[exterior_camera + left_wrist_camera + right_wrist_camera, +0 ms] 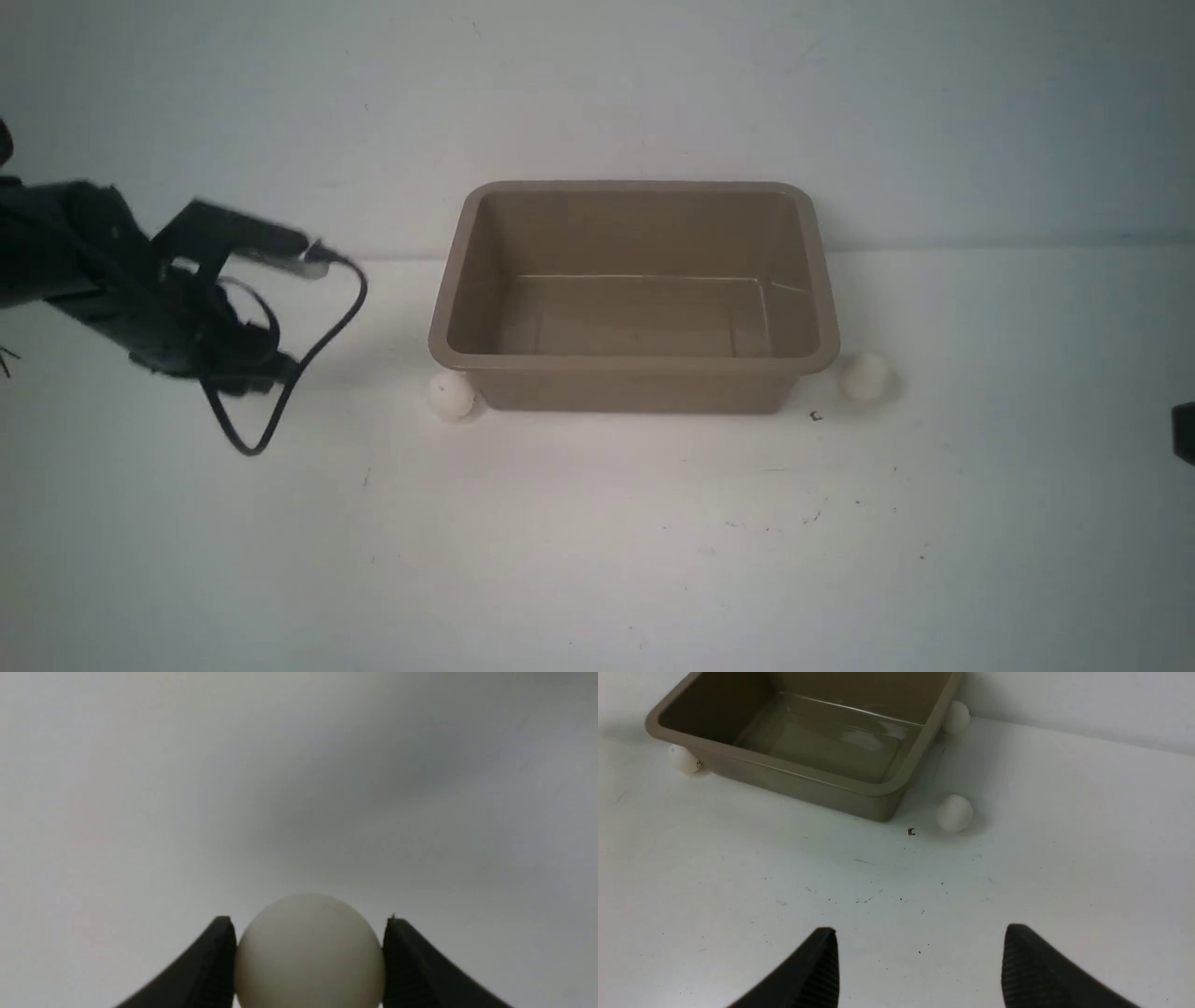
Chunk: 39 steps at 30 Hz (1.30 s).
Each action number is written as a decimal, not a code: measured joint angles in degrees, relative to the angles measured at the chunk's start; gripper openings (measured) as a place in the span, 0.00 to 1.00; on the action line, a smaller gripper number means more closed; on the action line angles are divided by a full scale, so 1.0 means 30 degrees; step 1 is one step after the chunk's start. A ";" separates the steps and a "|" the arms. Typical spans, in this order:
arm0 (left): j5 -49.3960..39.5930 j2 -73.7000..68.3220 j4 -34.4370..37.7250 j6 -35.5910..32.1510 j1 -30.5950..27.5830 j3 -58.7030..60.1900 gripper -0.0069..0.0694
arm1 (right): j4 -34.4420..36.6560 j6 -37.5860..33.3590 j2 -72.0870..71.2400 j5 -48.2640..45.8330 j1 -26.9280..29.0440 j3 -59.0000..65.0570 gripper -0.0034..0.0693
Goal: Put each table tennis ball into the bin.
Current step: Use the left arm to clamp the table tennis ball closest to it, then use the left arm to put the table tennis ball into the box
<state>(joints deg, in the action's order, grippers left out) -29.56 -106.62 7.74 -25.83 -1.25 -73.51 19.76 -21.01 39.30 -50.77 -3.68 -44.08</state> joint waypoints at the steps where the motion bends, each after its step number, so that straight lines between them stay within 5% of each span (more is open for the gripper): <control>1: 0.0000 0.0375 0.0624 -0.0486 0.0566 -0.0713 0.55 | 0.0000 0.0000 0.0000 0.0000 0.0000 0.0000 0.64; 11: 0.0283 0.0363 0.5561 -0.6341 0.5092 -0.3269 0.55 | 0.0000 -0.0022 0.0000 0.0000 0.0000 0.0000 0.64; 21: 0.0789 -0.2654 1.1780 -1.3888 0.6876 -0.3392 0.62 | 0.0085 -0.0022 0.0000 -0.0122 0.0000 0.0000 0.64; 28: 0.2038 -0.1898 1.4112 -1.3990 0.6846 -0.3555 0.81 | 0.0085 -0.0022 0.0000 -0.0146 0.0000 0.0000 0.64; 39: -0.2348 0.2714 1.1470 -1.0469 0.2531 -0.3719 0.66 | 0.0085 -0.0022 0.0000 -0.0209 0.0000 0.0000 0.64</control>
<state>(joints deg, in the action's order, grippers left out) -36.60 -98.47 42.15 -57.24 6.35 -84.67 20.01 -21.08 39.30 -51.40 -3.68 -44.08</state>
